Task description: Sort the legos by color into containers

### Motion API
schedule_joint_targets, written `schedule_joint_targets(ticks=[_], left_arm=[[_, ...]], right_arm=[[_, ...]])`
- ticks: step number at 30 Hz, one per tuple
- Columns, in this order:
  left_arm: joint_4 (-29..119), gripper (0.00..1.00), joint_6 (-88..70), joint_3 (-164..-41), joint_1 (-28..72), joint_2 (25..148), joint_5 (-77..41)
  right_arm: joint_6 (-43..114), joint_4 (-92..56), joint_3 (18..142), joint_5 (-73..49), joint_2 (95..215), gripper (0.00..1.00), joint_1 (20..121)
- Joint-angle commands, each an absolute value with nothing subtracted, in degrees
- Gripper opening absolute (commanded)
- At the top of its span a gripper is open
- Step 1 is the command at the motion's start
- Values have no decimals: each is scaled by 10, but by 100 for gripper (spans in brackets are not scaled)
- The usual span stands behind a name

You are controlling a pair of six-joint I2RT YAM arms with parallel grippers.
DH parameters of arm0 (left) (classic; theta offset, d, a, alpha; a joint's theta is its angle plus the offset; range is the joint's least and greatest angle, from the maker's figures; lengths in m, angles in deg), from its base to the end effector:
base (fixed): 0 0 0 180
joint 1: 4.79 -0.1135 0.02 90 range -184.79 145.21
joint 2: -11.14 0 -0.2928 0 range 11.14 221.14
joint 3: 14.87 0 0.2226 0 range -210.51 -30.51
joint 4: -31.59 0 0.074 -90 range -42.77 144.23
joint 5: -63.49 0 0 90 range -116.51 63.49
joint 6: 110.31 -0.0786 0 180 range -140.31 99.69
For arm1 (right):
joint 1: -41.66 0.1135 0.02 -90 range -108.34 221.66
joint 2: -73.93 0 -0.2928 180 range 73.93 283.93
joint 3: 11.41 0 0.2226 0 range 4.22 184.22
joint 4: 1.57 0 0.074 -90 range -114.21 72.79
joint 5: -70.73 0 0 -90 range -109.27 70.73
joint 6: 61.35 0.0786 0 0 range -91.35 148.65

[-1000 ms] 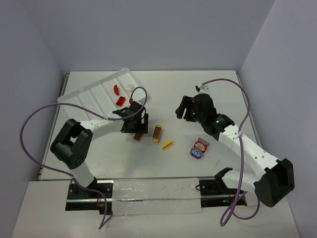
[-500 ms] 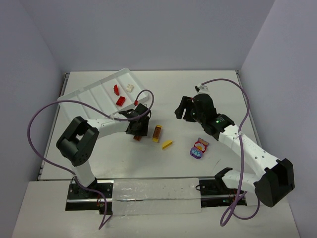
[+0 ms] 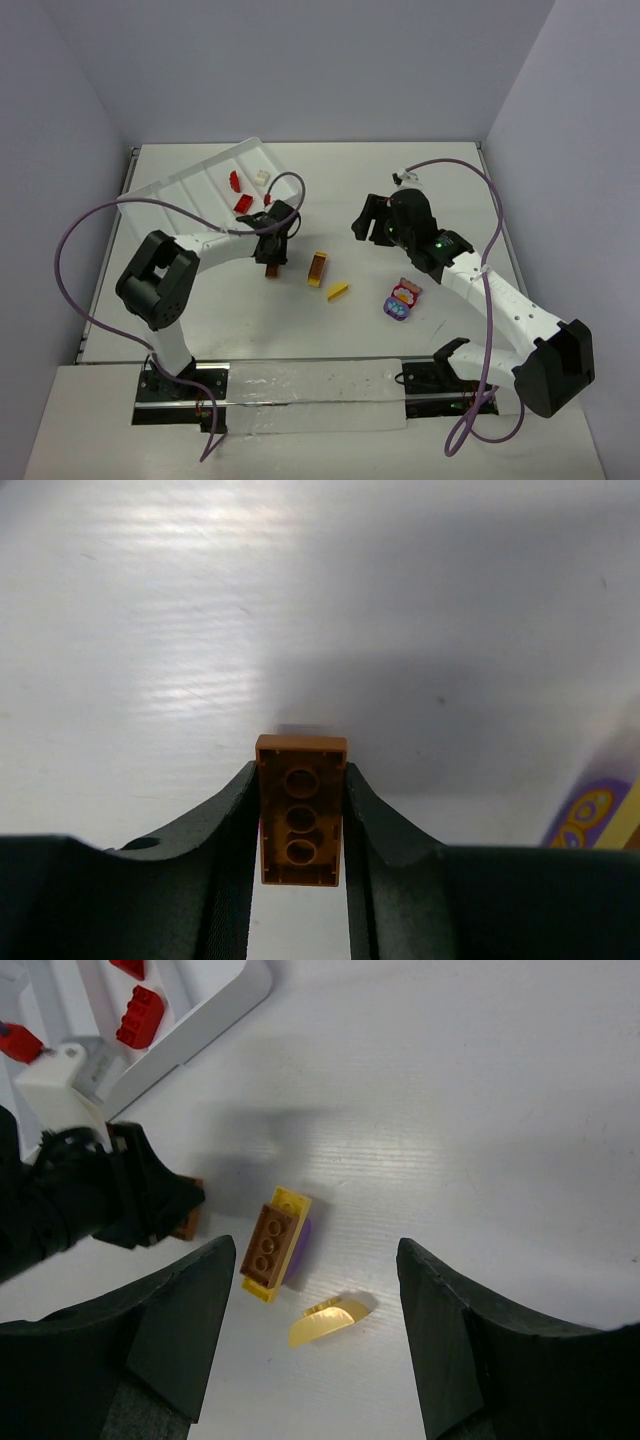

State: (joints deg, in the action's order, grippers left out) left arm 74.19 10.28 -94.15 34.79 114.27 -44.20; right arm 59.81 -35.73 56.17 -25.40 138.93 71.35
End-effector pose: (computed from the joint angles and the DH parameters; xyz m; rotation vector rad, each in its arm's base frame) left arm 0.2847 -0.2043 0.1722 0.1211 2.6302 0.0198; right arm 0.2198 0.1157 0.3092 0.0924 2.1600 0.5121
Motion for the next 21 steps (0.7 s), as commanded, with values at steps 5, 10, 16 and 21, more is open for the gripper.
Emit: schedule_joint_targets(ticks=[5, 10, 16, 21], left_arm=[[759, 0, 146, -1025, 196, 1045, -426], [779, 0, 171, -1086, 81, 1068, -405], [764, 1, 174, -1158, 10, 1148, -381], [794, 2, 164, -1289, -17, 1261, -384]], right_arm=[[588, -340, 581, -245, 1382, 73, 711], [583, -346, 579, -243, 1372, 73, 710], [575, -358, 576, -258, 1362, 73, 709], [574, -365, 572, -259, 1356, 73, 707]])
